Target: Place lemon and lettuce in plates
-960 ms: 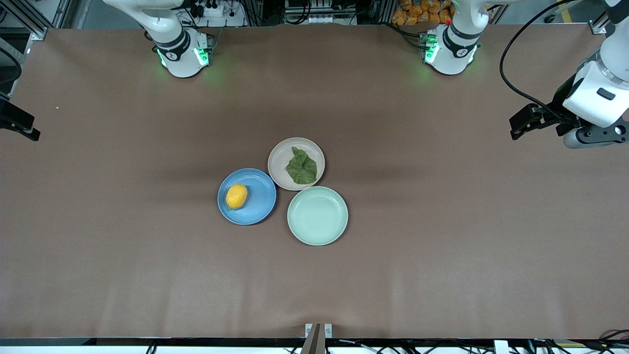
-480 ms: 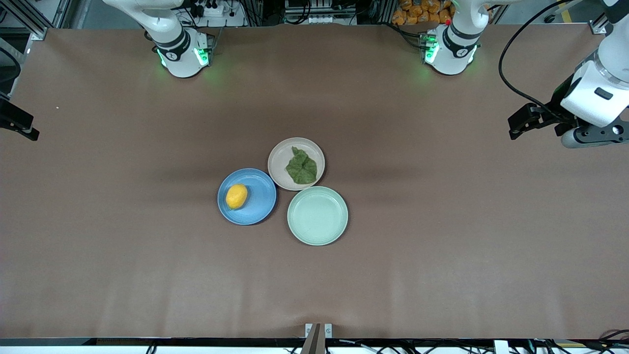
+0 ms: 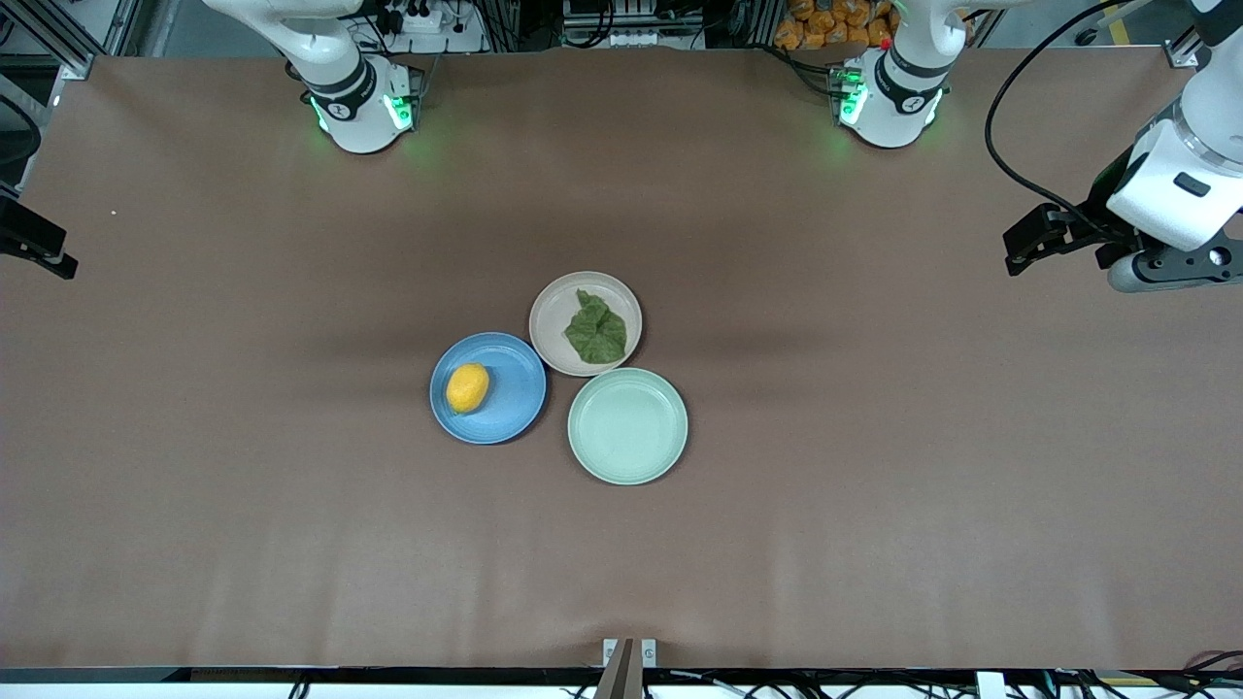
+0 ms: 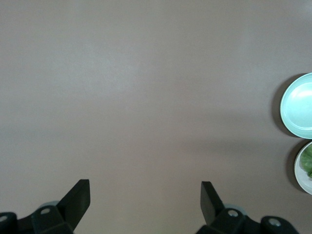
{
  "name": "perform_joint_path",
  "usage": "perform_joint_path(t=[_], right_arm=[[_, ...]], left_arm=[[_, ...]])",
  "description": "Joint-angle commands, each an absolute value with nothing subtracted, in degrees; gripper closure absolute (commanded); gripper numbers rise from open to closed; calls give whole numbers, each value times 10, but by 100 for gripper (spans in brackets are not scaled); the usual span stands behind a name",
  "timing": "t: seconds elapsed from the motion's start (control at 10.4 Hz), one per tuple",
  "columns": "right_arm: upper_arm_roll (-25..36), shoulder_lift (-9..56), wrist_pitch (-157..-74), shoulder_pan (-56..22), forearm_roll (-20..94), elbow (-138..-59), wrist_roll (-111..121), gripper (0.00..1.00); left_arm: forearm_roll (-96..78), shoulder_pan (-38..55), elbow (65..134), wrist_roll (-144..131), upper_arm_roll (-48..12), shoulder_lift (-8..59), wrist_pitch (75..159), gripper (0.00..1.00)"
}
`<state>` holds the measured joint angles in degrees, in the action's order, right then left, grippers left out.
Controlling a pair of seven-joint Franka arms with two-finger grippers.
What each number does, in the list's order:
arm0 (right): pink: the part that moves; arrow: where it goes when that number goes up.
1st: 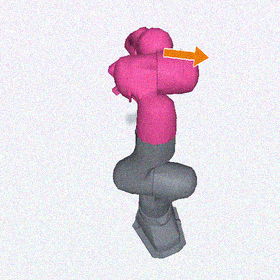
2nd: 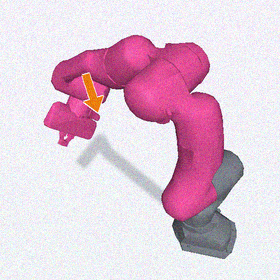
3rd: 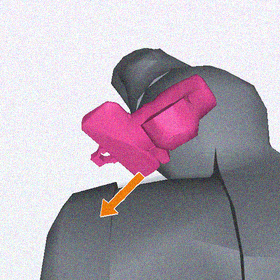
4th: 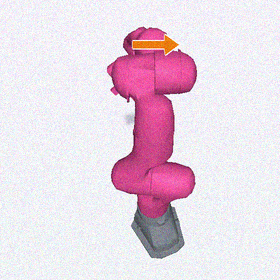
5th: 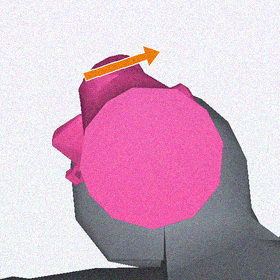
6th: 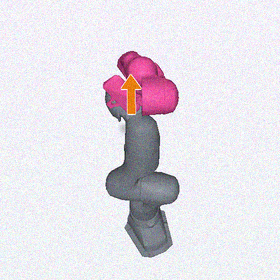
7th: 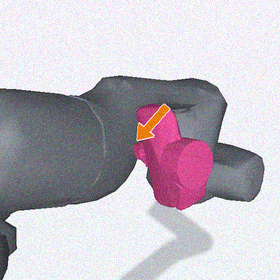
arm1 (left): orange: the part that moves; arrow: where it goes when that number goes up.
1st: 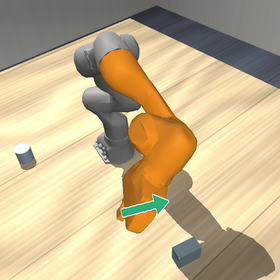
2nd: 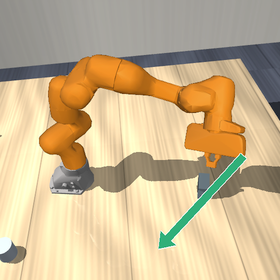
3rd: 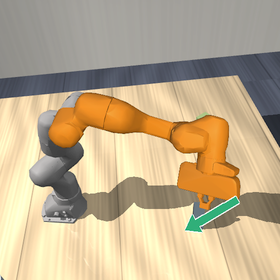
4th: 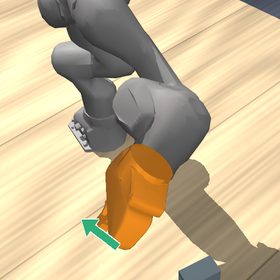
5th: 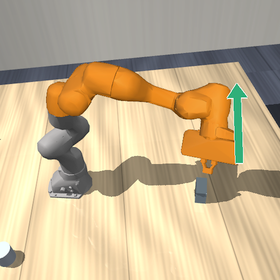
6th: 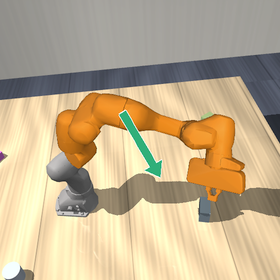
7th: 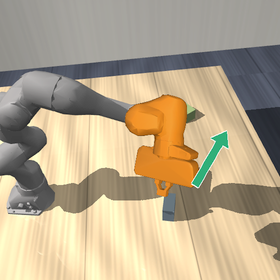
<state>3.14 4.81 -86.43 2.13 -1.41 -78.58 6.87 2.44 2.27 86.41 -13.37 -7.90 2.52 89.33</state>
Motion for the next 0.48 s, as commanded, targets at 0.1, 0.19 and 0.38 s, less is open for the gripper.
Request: perform_joint_path(t=[0.1, 0.19, 0.38], right_arm=[[25, 47, -872, 29, -14, -785, 69, 0], [25, 47, -872, 30, -13, -785, 69, 0], [25, 47, -872, 30, -14, -785, 69, 0]], left_arm=[[14, 21, 867, -117, -78, 15, 890, 0], [15, 21, 867, -117, -79, 14, 890, 0], [14, 21, 867, -117, -79, 13, 890, 0]])
